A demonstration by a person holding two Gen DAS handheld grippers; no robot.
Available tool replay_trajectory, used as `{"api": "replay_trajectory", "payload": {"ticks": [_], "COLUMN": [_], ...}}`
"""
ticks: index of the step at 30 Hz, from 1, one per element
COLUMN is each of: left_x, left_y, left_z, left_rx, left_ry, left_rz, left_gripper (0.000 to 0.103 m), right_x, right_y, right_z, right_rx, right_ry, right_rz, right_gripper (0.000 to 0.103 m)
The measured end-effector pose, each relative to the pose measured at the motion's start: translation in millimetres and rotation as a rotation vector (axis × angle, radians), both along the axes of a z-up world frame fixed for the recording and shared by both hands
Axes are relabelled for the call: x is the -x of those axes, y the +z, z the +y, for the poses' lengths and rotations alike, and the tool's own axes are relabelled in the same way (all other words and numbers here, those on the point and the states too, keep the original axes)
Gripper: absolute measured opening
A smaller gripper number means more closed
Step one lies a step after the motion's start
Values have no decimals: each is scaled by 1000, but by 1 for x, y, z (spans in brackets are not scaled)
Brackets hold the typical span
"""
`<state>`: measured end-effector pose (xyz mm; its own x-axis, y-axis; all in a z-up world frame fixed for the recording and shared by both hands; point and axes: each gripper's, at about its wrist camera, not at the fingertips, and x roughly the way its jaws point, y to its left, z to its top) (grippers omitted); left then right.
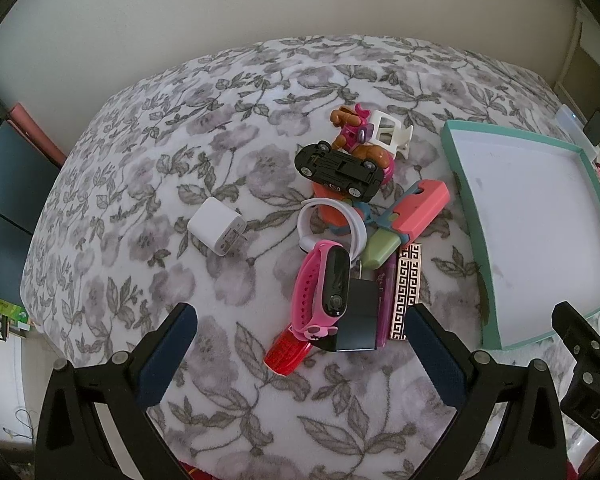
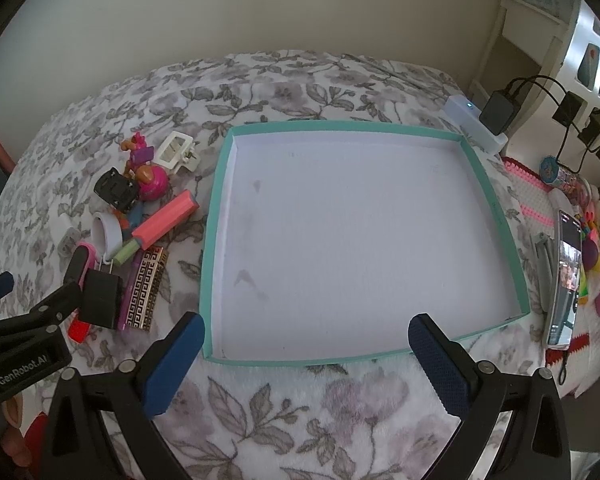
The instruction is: Organize rigid objects
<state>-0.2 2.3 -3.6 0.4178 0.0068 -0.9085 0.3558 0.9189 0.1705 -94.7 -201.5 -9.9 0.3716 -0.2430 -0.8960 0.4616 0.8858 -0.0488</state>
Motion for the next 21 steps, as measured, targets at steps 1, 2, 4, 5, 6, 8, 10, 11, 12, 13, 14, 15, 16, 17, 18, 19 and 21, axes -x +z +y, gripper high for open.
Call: {"api": "replay_trajectory", "payload": {"ticks": [1,2,4,5,6,8,10,11,12,13,14,15,16,17,18,19,21], "left_x": [0,0,0,0,0,0,0,0,0,0,0,0,0,0,0,0,0], "left_y": [0,0,0,0,0,0,0,0,0,0,0,0,0,0,0,0,0], "left_z": [0,0,1,0,0,0,0,0,0,0,0,0,0,-1,-1,0,-1], "left_rx": [0,0,0,0,0,-1,-1,-1,-1,-1,-1,-1,-1,-2,-2,-1,-2], "left_ry": [0,0,1,0,0,0,0,0,0,0,0,0,0,0,0,0,0], "left_rz": [0,0,0,0,0,0,0,0,0,0,0,0,0,0,0,0,0], "left_gripper": [103,103,103,103,103,103,103,103,103,103,103,103,103,103,103,103,103], "right_x": [0,0,0,0,0,0,0,0,0,0,0,0,0,0,0,0,0], "right_y": [0,0,0,0,0,-1,-2,-2,-2,-2,-2,-2,-2,-2,-3,-3,-3], "right_z": [0,0,0,0,0,0,1,1,1,1,1,1,1,1,1,1,1], "right_rx": [0,0,-1,0,0,0,0,1,1,1,0,1,1,0,0,-1,-1], "right_ry": [-1,-1,-1,-1,-1,0,0,1,1,1,0,0,0,0,0,0,0], "right_rz": [1,3,4,3,3,4,5,6,6,6,7,7,7,8,9,10,12], "right_gripper": [103,103,103,103,103,103,103,103,103,103,103,103,103,103,103,103,103]}}
